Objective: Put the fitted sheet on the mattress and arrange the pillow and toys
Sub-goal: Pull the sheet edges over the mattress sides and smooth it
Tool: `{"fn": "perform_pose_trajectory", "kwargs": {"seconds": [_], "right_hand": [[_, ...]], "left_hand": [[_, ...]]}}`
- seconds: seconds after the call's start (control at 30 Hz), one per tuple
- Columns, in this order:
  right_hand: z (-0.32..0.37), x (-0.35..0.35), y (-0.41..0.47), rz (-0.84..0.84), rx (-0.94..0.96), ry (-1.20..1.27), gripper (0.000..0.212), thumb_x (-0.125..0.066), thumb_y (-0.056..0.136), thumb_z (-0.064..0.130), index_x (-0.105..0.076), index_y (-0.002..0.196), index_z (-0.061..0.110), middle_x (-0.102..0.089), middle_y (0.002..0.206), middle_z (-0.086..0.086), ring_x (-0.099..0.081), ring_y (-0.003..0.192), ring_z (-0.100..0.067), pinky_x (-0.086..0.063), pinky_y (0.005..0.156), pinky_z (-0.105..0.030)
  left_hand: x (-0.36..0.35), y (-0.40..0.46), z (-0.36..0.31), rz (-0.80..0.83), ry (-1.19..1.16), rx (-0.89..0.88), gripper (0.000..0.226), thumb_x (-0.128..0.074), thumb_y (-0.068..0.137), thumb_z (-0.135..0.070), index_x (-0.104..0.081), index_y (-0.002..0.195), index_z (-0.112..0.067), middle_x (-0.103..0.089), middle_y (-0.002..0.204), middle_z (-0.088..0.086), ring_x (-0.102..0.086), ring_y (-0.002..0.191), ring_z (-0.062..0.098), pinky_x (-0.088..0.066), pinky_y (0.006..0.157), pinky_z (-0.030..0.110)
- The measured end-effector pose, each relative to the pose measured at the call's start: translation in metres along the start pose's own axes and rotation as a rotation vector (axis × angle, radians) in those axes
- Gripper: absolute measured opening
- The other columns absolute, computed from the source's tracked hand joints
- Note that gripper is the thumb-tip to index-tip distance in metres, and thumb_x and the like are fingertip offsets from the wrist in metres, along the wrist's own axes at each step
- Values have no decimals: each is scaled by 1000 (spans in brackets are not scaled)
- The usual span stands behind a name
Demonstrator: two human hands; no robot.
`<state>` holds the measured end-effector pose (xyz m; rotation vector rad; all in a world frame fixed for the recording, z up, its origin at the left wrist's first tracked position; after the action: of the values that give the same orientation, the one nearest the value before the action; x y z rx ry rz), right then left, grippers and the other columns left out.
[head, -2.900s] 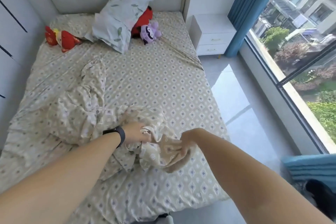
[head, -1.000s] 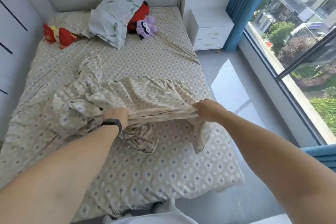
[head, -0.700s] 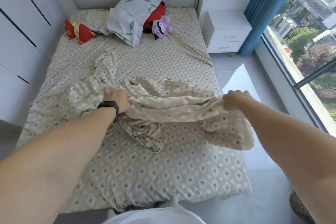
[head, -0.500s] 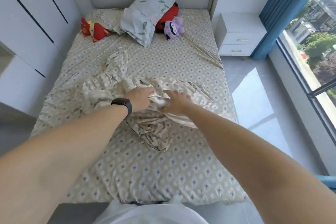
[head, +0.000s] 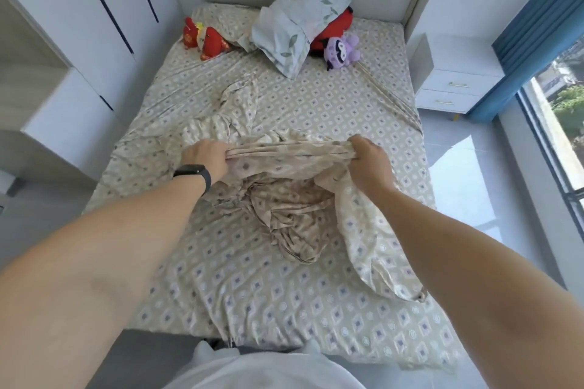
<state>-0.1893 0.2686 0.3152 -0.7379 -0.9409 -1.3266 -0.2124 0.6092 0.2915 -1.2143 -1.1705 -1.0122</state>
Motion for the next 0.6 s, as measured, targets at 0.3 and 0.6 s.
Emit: {"fn": "perform_pose_trajectory", "kwargs": {"seconds": [0.3,0.6], "right_hand": [[87,-58,3,572,-222,-478,61,-60,91,46,-44,146,25,-48,147,-7,-47,134,-35,-38,110,-57],[267,-95,20,364,9,289,22,-45,89,5,-61,75,11,-57,67,-2,-49,60,-19,-33,49,-27]], "left_hand": [[45,31,53,163,-556,-63,20,-50,93,-6,-68,103,-5,-42,80,-5,-66,59,14,-43,43,22],[65,12,140,403,-133,-393,20,-68,83,-40,-65,85,-20,-66,77,5,-59,66,26,-41,56,32]]}}
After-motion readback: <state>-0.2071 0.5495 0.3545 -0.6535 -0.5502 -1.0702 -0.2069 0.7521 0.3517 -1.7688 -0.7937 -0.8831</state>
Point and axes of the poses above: each hand's wrist, its own y-axis towards the middle knuckle, its own x-axis out of the back of the hand, z = x × y, the point moved 4 cm from there along y, towards the middle knuckle
